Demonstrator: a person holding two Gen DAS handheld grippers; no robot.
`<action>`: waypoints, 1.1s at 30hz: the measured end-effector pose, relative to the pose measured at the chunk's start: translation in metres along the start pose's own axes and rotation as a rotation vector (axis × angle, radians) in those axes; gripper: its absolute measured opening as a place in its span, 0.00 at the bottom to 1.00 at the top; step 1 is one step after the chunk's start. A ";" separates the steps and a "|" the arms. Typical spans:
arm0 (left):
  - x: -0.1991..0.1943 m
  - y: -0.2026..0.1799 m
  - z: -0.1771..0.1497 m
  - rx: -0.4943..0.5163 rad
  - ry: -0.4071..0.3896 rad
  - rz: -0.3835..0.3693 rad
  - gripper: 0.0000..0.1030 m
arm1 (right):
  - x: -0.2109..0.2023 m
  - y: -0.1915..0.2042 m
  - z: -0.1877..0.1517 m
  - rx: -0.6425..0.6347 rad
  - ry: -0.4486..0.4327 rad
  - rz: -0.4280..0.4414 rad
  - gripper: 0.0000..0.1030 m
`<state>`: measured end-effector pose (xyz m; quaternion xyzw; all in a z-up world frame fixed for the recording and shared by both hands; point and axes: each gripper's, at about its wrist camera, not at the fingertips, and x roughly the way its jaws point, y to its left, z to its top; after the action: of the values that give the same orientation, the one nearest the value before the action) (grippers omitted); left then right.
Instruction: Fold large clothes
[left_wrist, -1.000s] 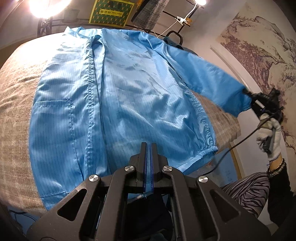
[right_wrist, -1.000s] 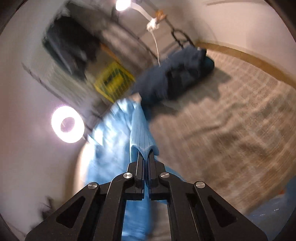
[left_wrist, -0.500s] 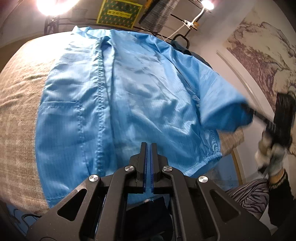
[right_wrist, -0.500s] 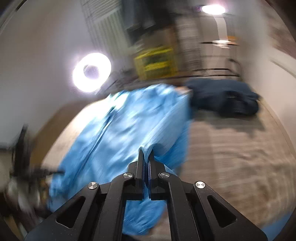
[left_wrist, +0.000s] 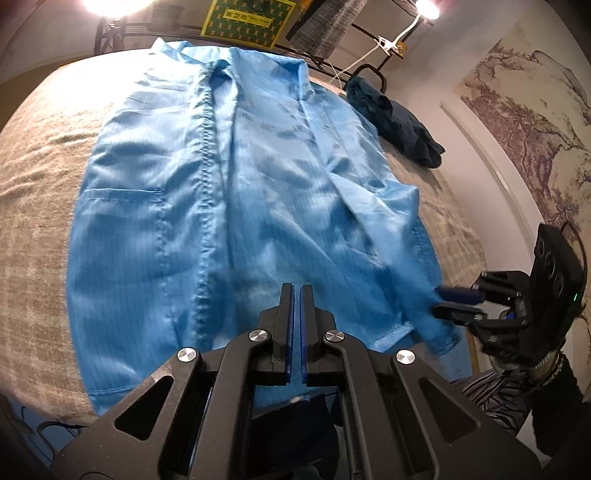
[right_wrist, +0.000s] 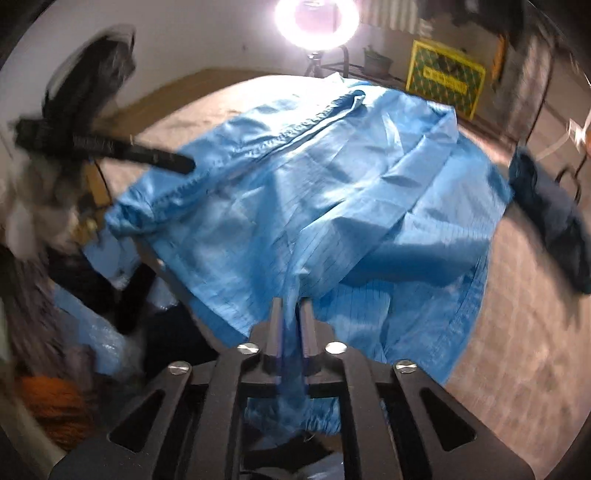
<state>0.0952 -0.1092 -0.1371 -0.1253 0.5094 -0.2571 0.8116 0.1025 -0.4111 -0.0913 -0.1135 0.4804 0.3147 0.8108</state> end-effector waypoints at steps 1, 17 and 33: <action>0.001 -0.004 0.000 0.010 0.002 -0.004 0.00 | -0.007 -0.004 -0.001 0.035 -0.018 0.030 0.19; 0.063 -0.108 0.009 0.157 0.065 -0.060 0.47 | -0.020 -0.146 -0.008 0.623 -0.184 0.129 0.38; 0.094 -0.067 -0.010 0.053 0.065 0.064 0.00 | 0.012 -0.186 0.020 0.565 -0.055 -0.102 0.00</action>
<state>0.0998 -0.2154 -0.1819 -0.0790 0.5322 -0.2483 0.8055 0.2361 -0.5413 -0.1137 0.1015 0.5207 0.1303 0.8376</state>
